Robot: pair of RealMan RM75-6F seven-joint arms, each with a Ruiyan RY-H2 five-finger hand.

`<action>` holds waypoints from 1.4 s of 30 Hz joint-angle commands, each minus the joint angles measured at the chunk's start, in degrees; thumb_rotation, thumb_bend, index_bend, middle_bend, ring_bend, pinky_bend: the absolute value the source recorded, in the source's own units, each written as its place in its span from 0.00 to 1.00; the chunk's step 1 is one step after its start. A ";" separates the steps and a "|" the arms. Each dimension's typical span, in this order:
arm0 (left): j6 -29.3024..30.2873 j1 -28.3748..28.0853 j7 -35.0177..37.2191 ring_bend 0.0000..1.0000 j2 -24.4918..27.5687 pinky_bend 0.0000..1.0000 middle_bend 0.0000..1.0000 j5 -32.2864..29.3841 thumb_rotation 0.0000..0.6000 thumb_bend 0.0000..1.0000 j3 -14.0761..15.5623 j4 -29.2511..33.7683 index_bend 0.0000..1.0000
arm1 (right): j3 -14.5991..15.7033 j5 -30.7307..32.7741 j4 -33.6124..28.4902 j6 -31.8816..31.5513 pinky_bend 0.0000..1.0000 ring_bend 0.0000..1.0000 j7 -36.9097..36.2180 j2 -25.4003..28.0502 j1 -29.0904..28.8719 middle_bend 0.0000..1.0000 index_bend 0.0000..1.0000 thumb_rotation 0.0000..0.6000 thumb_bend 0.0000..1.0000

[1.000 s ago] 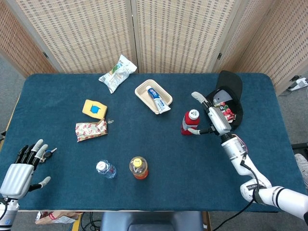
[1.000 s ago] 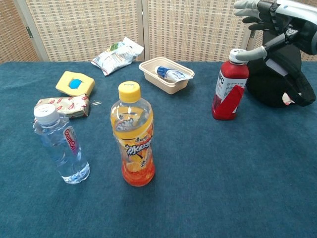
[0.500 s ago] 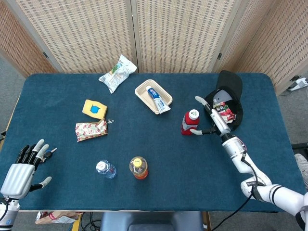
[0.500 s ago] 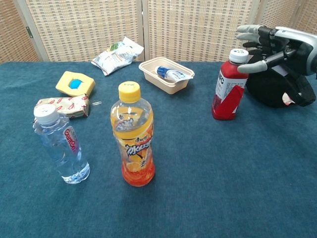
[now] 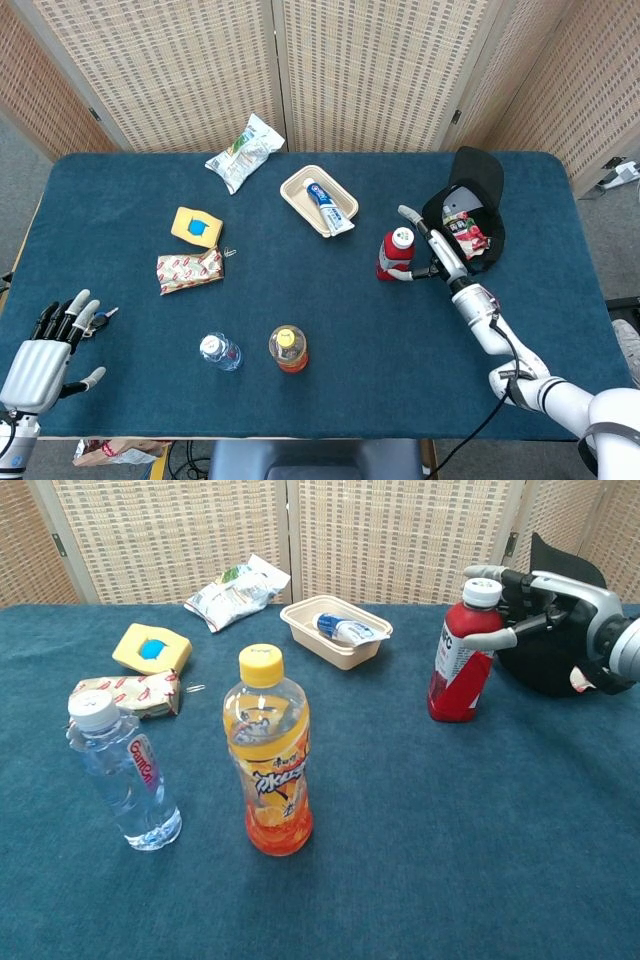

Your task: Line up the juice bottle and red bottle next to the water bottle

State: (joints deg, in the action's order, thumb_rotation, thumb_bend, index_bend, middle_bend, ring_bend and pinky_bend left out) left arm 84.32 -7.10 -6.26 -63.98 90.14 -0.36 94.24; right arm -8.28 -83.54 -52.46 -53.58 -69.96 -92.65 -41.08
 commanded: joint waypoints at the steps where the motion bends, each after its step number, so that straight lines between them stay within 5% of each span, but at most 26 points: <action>1: -0.07 0.00 0.06 0.01 -0.01 0.00 0.00 -0.10 1.00 0.13 0.00 0.07 0.06 | 0.54 -0.78 1.29 0.18 0.07 0.00 -1.18 -0.79 -0.30 0.06 0.00 1.00 0.00; 17: 0.29 0.35 -0.14 0.01 0.47 0.00 0.00 -0.23 1.00 0.13 0.09 0.47 0.06 | 1.91 -2.61 8.30 0.97 0.16 0.10 -7.10 -4.65 -1.96 0.15 0.00 1.00 0.02; 25: 0.42 0.39 -0.41 0.01 0.62 0.00 0.00 -0.04 1.00 0.13 0.10 0.77 0.06 | 1.27 -1.41 10.62 1.48 0.30 0.27 -8.03 -6.28 -2.06 0.34 0.33 1.00 0.46; 28: 0.52 0.41 -0.37 0.01 0.71 0.00 0.00 0.05 1.00 0.13 0.08 0.76 0.06 | 1.03 -1.10 10.88 1.33 0.36 0.33 -7.67 -6.50 -1.99 0.40 0.44 1.00 0.54; 32: 0.40 0.39 -0.14 0.01 0.70 0.00 0.00 -0.05 1.00 0.13 0.07 0.56 0.06 | 1.09 -1.29 9.95 0.76 0.41 0.38 -7.50 -5.96 -1.82 0.46 0.53 1.00 0.55; 42: 0.59 0.36 -0.77 0.01 0.93 0.00 0.00 0.16 1.00 0.13 -0.03 1.04 0.06 | 4.98 -8.27 -3.30 -5.66 0.44 0.39 -8.40 1.59 -1.34 0.48 0.55 1.00 0.55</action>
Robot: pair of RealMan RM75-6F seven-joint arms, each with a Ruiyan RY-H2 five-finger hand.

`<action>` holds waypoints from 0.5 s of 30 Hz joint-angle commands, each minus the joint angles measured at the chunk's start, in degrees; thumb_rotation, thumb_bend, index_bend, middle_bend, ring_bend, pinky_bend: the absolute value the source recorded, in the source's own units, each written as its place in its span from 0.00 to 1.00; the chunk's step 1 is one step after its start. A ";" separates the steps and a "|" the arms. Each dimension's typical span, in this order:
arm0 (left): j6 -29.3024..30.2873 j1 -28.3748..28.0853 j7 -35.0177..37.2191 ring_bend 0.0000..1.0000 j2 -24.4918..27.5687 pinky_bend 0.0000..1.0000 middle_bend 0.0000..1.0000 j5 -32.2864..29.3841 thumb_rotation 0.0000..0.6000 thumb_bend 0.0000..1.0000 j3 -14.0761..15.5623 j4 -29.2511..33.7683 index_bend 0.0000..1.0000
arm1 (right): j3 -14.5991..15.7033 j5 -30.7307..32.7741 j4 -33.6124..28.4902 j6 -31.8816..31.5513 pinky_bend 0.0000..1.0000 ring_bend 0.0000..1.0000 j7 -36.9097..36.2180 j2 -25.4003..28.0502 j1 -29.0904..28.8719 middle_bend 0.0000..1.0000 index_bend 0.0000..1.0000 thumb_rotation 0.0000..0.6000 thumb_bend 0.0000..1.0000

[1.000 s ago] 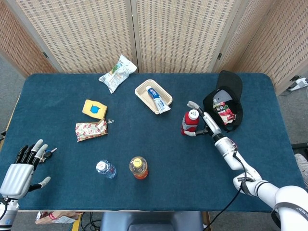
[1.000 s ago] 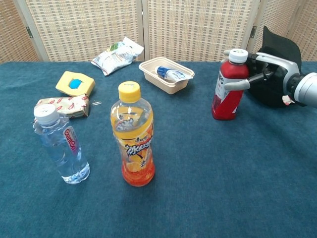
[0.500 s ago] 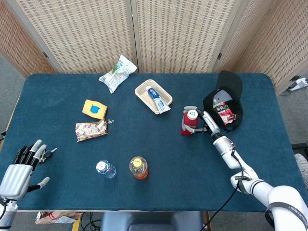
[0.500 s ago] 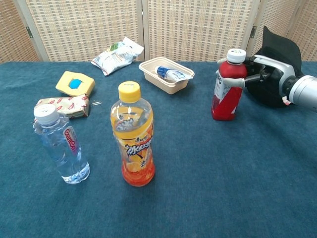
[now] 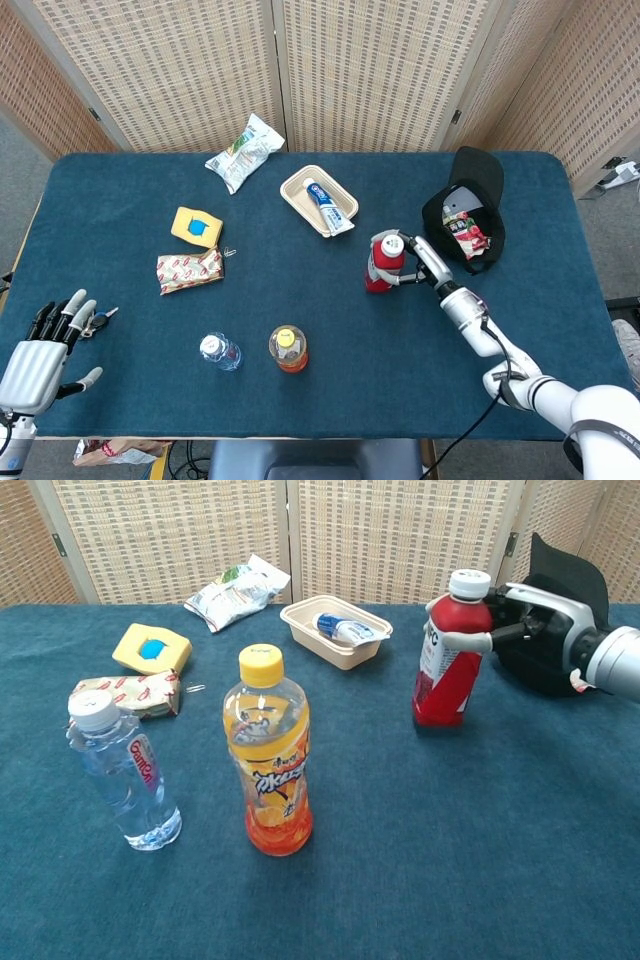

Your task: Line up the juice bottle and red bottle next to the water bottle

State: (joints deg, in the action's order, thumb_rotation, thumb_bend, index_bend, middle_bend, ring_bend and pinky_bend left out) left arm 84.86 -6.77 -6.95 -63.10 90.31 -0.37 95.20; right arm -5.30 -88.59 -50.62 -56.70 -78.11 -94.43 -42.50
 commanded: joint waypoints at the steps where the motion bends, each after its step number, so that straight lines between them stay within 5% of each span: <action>1: 0.11 0.06 -0.16 0.01 0.10 0.00 0.00 -0.03 1.00 0.13 -0.04 0.16 0.06 | 2.59 -4.13 -6.61 -3.08 0.44 0.39 -0.19 4.25 0.02 0.48 0.55 1.00 0.55; 15: 0.37 0.24 -0.88 0.01 0.39 0.00 0.00 0.27 1.00 0.13 0.07 0.91 0.06 | 10.17 -12.96 -18.81 -6.04 0.44 0.39 3.74 8.84 -1.76 0.48 0.55 1.00 0.54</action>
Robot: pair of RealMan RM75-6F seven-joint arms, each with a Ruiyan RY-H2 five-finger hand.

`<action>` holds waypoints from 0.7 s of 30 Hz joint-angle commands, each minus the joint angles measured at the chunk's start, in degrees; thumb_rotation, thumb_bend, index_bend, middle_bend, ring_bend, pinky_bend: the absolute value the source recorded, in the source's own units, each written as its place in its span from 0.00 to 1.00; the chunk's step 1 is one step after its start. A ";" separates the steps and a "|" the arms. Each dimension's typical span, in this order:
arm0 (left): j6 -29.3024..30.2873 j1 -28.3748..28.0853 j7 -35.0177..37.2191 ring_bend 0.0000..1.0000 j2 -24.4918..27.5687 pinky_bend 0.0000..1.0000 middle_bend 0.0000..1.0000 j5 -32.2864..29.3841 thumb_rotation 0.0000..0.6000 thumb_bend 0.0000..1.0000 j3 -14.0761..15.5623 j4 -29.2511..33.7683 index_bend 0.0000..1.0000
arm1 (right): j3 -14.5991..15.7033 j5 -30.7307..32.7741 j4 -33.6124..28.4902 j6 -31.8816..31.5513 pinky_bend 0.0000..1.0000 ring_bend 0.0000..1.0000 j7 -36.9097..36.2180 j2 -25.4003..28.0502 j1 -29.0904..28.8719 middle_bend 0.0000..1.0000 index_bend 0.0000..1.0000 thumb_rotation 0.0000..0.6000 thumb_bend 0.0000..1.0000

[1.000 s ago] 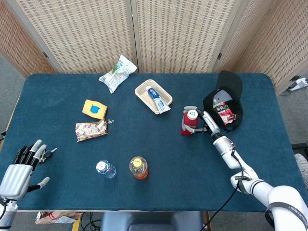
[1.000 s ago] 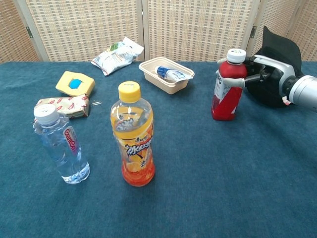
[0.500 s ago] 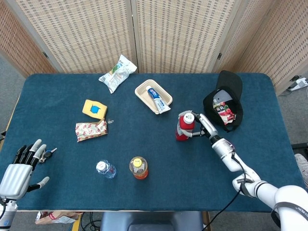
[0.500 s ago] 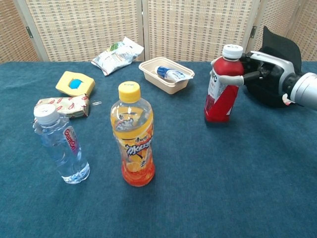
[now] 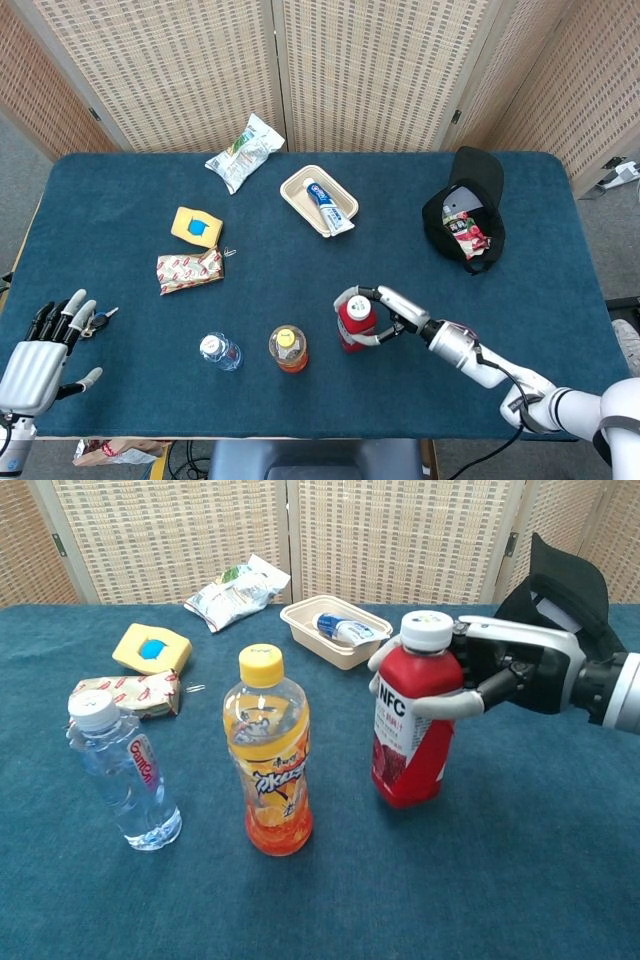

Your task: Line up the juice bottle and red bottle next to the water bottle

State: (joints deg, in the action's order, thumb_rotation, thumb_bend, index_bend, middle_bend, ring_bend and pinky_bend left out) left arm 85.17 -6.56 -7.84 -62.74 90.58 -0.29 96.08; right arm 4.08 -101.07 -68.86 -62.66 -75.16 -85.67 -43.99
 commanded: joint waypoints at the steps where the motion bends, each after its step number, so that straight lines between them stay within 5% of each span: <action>1: 0.12 0.07 0.04 0.01 0.02 0.00 0.00 0.00 1.00 0.13 -0.01 0.04 0.06 | 1.08 -0.56 -0.69 -0.05 0.44 0.39 0.93 0.09 -0.30 0.48 0.55 1.00 0.54; 21: 0.45 0.33 -0.05 0.01 -0.08 0.00 0.00 0.35 1.00 0.13 0.13 0.03 0.06 | 4.85 -1.57 -0.75 -0.39 0.44 0.39 4.54 -0.13 -1.14 0.47 0.55 1.00 0.52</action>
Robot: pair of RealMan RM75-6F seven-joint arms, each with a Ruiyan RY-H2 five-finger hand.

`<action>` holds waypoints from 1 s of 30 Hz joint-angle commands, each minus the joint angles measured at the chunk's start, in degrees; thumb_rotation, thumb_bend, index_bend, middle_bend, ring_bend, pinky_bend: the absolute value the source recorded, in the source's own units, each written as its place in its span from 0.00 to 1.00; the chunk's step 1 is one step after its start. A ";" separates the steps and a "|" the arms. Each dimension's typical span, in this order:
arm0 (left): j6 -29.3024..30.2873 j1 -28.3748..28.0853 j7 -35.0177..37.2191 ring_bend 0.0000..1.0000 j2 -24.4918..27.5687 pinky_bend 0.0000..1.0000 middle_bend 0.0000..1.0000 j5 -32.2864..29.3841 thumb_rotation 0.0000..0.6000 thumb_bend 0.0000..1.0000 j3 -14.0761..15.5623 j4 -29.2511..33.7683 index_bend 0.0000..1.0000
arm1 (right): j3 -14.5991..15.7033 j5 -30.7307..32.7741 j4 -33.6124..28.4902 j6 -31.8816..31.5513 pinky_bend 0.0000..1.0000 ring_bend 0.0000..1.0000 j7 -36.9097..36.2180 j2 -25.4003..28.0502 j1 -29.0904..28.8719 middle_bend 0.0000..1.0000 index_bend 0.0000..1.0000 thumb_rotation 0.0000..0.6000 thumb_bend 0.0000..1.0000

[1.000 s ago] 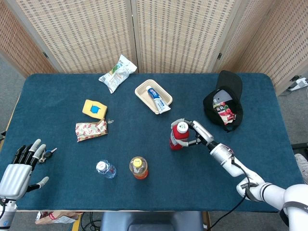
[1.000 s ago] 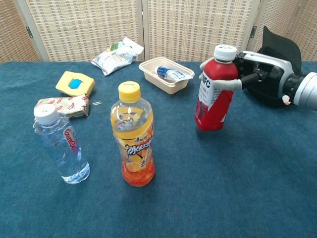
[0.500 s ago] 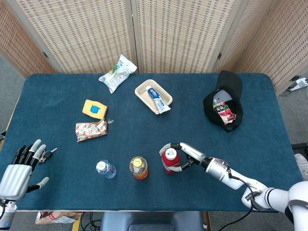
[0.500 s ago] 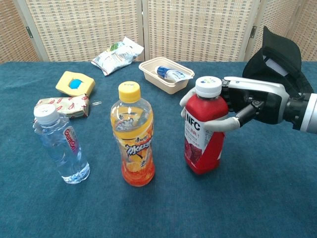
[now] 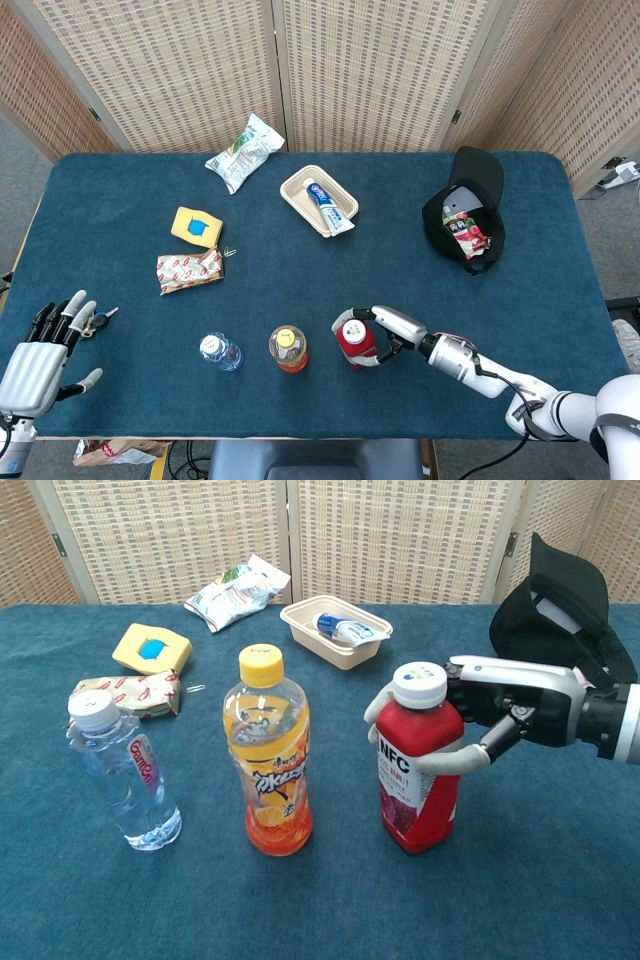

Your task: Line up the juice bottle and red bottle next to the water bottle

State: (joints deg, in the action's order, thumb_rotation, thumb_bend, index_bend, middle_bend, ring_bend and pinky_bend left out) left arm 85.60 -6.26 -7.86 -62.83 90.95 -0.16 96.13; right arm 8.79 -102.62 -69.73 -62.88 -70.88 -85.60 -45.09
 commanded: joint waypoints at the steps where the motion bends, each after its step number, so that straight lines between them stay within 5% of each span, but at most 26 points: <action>1: 0.05 0.09 -0.02 0.01 0.05 0.00 0.00 -0.04 1.00 0.13 0.04 0.00 0.06 | 0.15 0.08 0.14 -0.37 0.44 0.39 0.15 -0.35 -0.02 0.47 0.55 1.00 0.52; 15: 0.46 0.54 0.45 0.01 0.29 0.00 0.00 0.05 1.00 0.13 0.21 -0.17 0.06 | 1.50 -0.28 0.69 -0.94 0.44 0.38 0.46 -1.03 -0.45 0.41 0.53 1.00 0.42; 20: 0.54 0.53 0.53 0.01 0.24 0.00 0.00 0.29 1.00 0.13 0.22 -0.24 0.06 | 2.38 -1.19 1.28 -1.64 0.40 0.27 0.23 -0.85 -0.66 0.32 0.34 1.00 0.24; 25: 0.62 0.51 0.44 0.01 0.24 0.00 0.00 0.46 1.00 0.13 0.16 -0.18 0.06 | 3.04 -1.91 1.58 -2.95 0.24 0.12 -0.22 -0.51 -0.63 0.14 0.06 1.00 0.10; 30: 0.59 0.31 0.22 0.01 0.16 0.00 0.00 0.71 1.00 0.13 0.03 0.01 0.06 | 2.94 -2.38 1.25 -5.69 0.15 0.03 0.81 0.24 -0.04 0.03 0.00 1.00 0.07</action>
State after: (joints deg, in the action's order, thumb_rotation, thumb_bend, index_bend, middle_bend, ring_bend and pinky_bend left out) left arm 86.20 -5.93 -7.63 -62.67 91.66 -0.13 96.14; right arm 11.80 -104.86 -68.29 -67.87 -70.55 -85.70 -45.39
